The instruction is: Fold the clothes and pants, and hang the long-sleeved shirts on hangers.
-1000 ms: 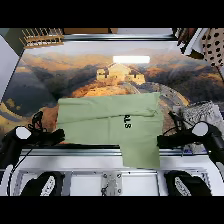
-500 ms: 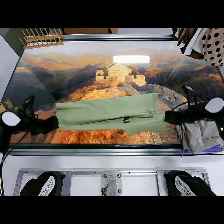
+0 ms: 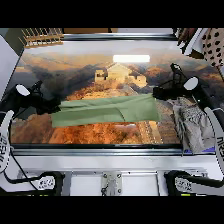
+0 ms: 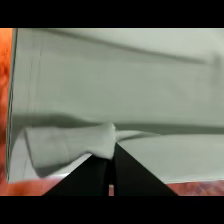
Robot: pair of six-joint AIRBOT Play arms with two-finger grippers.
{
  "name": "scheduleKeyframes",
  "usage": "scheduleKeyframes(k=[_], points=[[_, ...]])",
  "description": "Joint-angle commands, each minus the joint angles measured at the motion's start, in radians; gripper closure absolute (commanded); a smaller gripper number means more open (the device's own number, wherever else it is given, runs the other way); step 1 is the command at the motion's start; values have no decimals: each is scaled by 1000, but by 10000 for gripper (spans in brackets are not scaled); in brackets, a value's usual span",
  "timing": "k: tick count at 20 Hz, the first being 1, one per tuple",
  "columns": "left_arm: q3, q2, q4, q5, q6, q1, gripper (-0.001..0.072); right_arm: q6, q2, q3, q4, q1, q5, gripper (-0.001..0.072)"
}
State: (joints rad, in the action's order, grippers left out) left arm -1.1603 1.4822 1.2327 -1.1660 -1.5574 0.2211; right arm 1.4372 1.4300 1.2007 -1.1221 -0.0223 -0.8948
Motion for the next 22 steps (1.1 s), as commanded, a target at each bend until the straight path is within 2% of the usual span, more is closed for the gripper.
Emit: scheduleKeyframes(k=[1,2,3,4,5,6,8,11,12,13,14,17,22], points=[[-137,146,-5,6,2,-13,702,0,92,32,28,32,182,700],[-166,174,-5,6,2,-18,701,0,105,33,54,33,216,688],[-190,194,-5,6,2,-29,656,0,114,34,94,33,241,618],[-216,209,-5,9,2,-41,325,0,117,34,127,31,268,319],[-242,215,-5,14,2,-48,109,-1,114,39,135,30,282,59],[-272,214,-4,10,2,-48,93,-2,108,51,131,21,272,34],[-311,184,-2,-23,2,-42,93,-54,87,60,129,-33,185,33],[-245,90,-2,-34,2,-37,95,-138,103,50,129,-161,-61,33],[-197,54,-4,-19,2,-40,125,-154,121,45,131,-199,-124,33],[-153,24,-3,0,2,-48,394,-159,146,42,132,-233,-179,33],[-103,-5,-5,32,2,-60,706,-159,173,42,134,-255,-217,33],[16,-67,-6,116,-3,-121,702,-160,256,42,153,-260,-243,34],[100,-80,-5,174,-3,-257,702,-182,364,42,322,-174,-238,38]])
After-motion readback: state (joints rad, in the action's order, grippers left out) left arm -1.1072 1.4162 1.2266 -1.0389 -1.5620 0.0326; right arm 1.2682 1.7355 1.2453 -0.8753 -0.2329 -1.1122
